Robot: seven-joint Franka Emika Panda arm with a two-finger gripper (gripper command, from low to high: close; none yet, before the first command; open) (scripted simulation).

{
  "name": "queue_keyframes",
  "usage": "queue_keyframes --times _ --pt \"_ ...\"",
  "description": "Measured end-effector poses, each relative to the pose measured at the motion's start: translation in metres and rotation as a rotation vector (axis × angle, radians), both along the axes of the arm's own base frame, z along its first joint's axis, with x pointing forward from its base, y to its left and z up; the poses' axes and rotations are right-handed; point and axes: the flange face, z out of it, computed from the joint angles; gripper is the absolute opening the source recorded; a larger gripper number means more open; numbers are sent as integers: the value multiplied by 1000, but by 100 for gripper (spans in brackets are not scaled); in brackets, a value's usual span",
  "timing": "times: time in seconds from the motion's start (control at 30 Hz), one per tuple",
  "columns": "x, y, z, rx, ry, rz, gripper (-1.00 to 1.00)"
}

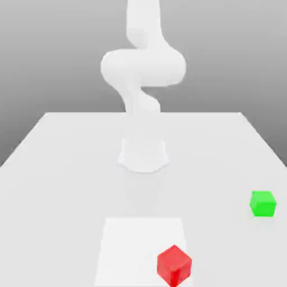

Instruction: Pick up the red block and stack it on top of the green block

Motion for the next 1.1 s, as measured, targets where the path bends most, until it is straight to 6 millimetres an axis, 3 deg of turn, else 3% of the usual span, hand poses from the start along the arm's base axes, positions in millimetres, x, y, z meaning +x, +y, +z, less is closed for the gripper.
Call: queue_keyframes --times 0.2,0.43,0.6,0.8,0.97,1.0,1.1 --pt "67 14 -103 -36 172 151 0" --pt "109 37 -234 -96 362 316 0" --pt "115 53 -329 -155 495 433 0" --pt "100 61 -439 -241 653 562 0" --pt "94 61 -509 -263 688 592 0" --pt "94 61 -521 -263 689 592 -100" --pt "94 61 -521 -263 690 592 -100"
